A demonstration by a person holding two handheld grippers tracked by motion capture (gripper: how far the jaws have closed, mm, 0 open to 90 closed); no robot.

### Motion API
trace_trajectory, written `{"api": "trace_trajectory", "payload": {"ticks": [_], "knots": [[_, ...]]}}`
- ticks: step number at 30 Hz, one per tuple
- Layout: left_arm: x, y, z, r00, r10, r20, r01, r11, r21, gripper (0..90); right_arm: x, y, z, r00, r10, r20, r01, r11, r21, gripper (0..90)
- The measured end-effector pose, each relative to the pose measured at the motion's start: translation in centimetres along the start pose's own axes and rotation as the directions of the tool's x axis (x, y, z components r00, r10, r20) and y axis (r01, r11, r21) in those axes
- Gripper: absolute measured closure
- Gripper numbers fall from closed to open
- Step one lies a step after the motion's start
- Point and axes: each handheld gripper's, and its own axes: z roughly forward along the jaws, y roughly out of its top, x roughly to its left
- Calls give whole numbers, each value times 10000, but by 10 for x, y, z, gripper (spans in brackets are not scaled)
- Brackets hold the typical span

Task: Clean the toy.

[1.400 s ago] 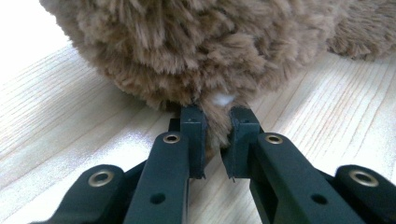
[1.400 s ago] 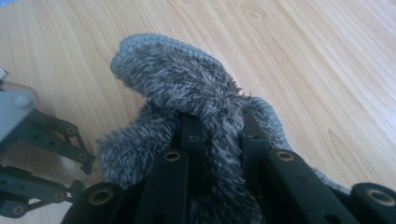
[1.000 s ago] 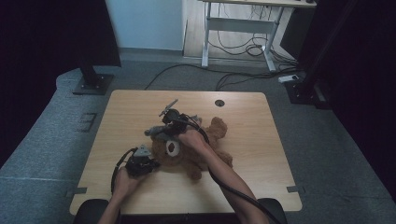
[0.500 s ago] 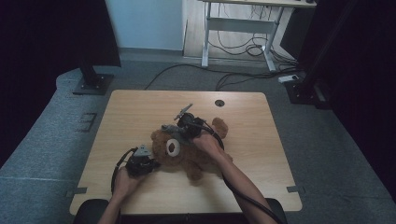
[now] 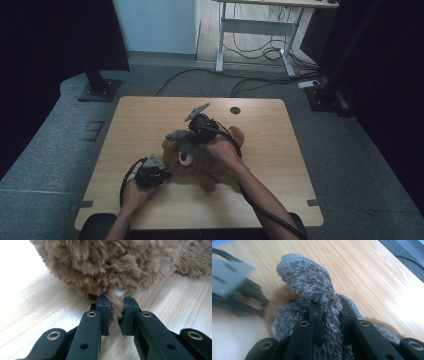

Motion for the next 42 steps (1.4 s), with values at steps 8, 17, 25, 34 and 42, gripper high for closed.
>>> {"api": "trace_trajectory", "payload": {"ticks": [8, 17, 25, 34, 42], "knots": [[-1, 1, -1, 9999, -33, -99, 30, 9998, -205, 790, 33, 27, 37, 9942, -476, -961, 480, 9988, 28, 765], [1, 1, -3, 9999, -90, -102, 86, 9994, -325, 794, 38, 17, 81, 9917, -570, -1154, 660, 9949, 757, 766], [2, 1, -5, 9998, -177, 112, 182, 9988, -461, 799, 30, 8, 64, 9939, -566, -952, 622, 9964, 572, 769], [3, 1, -4, 9999, -128, 102, 133, 9989, -457, 799, 16, -5, 45, 9980, -246, -587, 264, 9992, 286, 769], [3, 1, -4, 9998, -166, 114, 171, 9990, -419, 799, 6, -19, 32, 9993, 169, -337, -165, 9998, 120, 767]]}}
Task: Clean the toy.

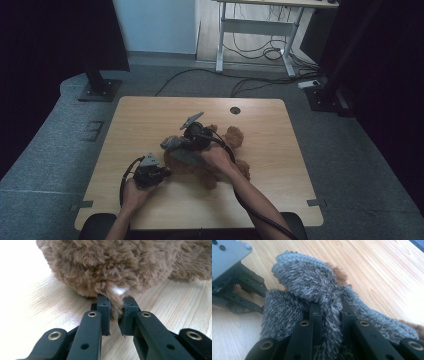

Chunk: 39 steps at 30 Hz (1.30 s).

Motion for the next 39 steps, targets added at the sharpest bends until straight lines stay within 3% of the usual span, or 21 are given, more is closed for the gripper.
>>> {"api": "trace_trajectory", "payload": {"ticks": [3, 7, 12, 19, 22, 26, 30, 35, 39], "knots": [[1, 0, 0, 10000, -38, 4, 38, 10000, -1, 798, -4, -6, -5, 9998, 91, 156, -92, 9999, 45, 767], [2, 0, -1, 9998, -180, 61, 181, 9998, -110, 797, -14, -20, -7, 9980, 56, 625, -92, 9984, 562, 767], [2, 0, -2, 9997, -184, 136, 188, 9993, -333, 795, -30, -34, -8, 9955, 663, 673, -697, 9963, 495, 768], [2, 0, -5, 9998, -134, 126, 141, 9985, -531, 795, -17, -16, -23, 9954, 30, 960, -70, 9991, 410, 764], [2, 0, -6, 9998, -151, 120, 158, 9980, -609, 795, -11, -4, -33, 9979, 18, 645, -16, 10000, -35, 764], [1, 0, -7, 9997, -153, 174, 165, 9972, -724, 794, 7, 14, -37, 9992, -342, 212, 348, 9989, -318, 764], [1, 0, -7, 9996, -186, 216, 203, 9964, -817, 794, 26, 29, -21, 9970, -723, -281, 715, 9970, -282, 764], [2, 0, -8, 9995, -235, 207, 250, 9966, -781, 794, 45, 31, 26, 9933, -890, -740, 917, 9952, 333, 761], [4, 0, -8, 9987, -393, 320, 415, 9965, -722, 795, 52, 28, 48, 9919, -1034, -731, 1081, 9921, 632, 757]]}}
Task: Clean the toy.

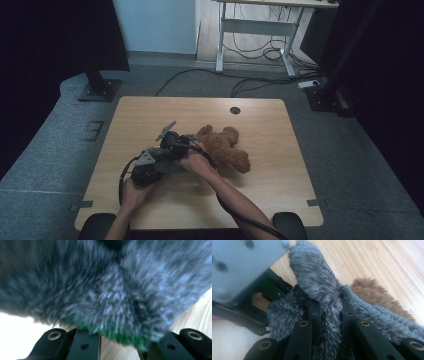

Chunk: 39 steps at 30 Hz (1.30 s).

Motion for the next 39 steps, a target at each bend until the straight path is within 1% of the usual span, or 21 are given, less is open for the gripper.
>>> {"api": "trace_trajectory", "payload": {"ticks": [1, 2, 4, 8, 12, 15, 19, 24, 27, 29, 31, 33, 34, 35, 36, 37, 39], "knots": [[1, 0, 0, 10000, -34, 14, 34, 10000, -3, 795, 1, -1, 2, 10000, 6, -1, -6, 10000, 1, 757], [1, 0, 0, 10000, -61, 44, 61, 10000, -24, 796, 1, -1, 3, 9999, -103, 62, 103, 9999, 53, 758], [1, 0, 0, 9996, -199, 198, 200, 9998, -41, 798, 2, -4, 2, 9997, -211, 122, 210, 9997, 109, 759], [2, -1, 0, 9991, -273, 335, 273, 9996, 3, 803, 1, -14, -2, 9996, -296, -10, 296, 9995, 70, 764], [1, -1, 2, 9989, -232, 414, 231, 9997, 45, 805, 0, -27, -7, 9995, -162, -254, 161, 9999, -42, 768], [1, -1, 2, 9988, -246, 429, 244, 9997, 37, 805, 1, -36, -13, 9993, -189, -317, 190, 9998, 46, 768], [1, -1, 2, 9988, -218, 435, 217, 9998, 32, 805, -1, -47, -19, 9991, 46, -420, -46, 10000, -7, 769], [2, -1, 2, 9985, -265, 474, 263, 9996, 48, 805, -5, -61, -25, 9985, 205, -503, -203, 9998, 43, 769], [2, -1, 3, 9985, -274, 480, 272, 9996, 53, 805, -9, -70, -30, 9983, 342, -463, -336, 9994, 129, 769], [3, -1, 3, 9984, -287, 480, 285, 9996, 46, 804, -11, -77, -33, 9985, 407, -359, -398, 9989, 248, 769], [3, -1, 2, 9983, -307, 487, 306, 9995, 22, 805, -15, -85, -36, 9986, 510, -154, -504, 9980, 387, 768], [3, -1, 2, 9981, -344, 514, 346, 9994, -29, 804, -20, -93, -39, 9980, 605, 178, -615, 9962, 610, 768], [3, -1, 2, 9981, -317, 537, 319, 9995, -32, 804, -23, -97, -41, 9971, 726, 209, -737, 9954, 607, 768], [2, -1, 3, 9980, -297, 564, 300, 9995, -47, 804, -25, -100, -43, 9958, 911, 117, -916, 9943, 541, 768], [2, -1, 3, 9979, -289, 574, 293, 9996, -60, 804, -26, -102, -45, 9953, 962, 122, -967, 9941, 493, 768], [2, -1, 3, 9980, -270, 566, 273, 9996, -39, 804, -24, -103, -46, 9951, 968, 213, -978, 9940, 491, 767], [2, -1, 2, 9981, -274, 544, 277, 9996, -54, 803, -18, -99, -49, 9961, 857, 208, -867, 9949, 508, 764]]}}
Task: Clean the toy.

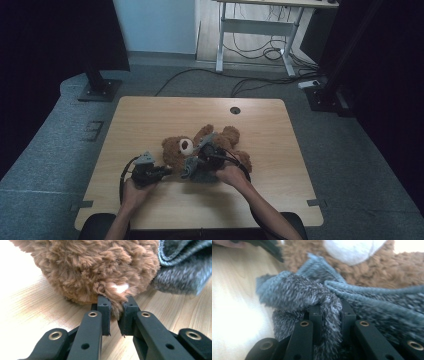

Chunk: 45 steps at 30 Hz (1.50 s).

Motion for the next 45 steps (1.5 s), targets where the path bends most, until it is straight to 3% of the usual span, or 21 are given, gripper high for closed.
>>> {"api": "trace_trajectory", "payload": {"ticks": [7, 11, 14, 18, 22, 35, 45], "knots": [[-1, 1, -1, 10000, 28, 73, -27, 9999, -137, 802, 35, 24, 3, 9917, -707, -1070, 678, 9972, -309, 762], [-1, 1, -2, 9999, 35, 150, -32, 9998, -218, 802, 49, 35, 25, 9858, -1001, -1350, 1002, 9949, -57, 761], [-2, 1, -2, 9999, 82, 139, -79, 9998, -199, 802, 53, 36, 45, 9876, -1007, -1203, 1050, 9940, 302, 762], [-2, 1, -2, 9998, 114, 179, -111, 9998, -191, 803, 50, 31, 66, 9935, -907, -685, 949, 9936, 606, 762], [-3, 1, -2, 9996, 206, 181, -204, 9997, -131, 805, 43, 23, 73, 9979, -440, -476, 470, 9968, 643, 767], [-5, 1, -1, 9984, 553, 73, -553, 9985, 31, 806, 17, -2, 48, 9950, 903, -420, -896, 9958, 180, 769], [-5, 1, 0, 9980, 631, 44, -632, 9979, 107, 805, 7, -14, 28, 9910, 1284, -379, -1291, 9915, -165, 768]]}}
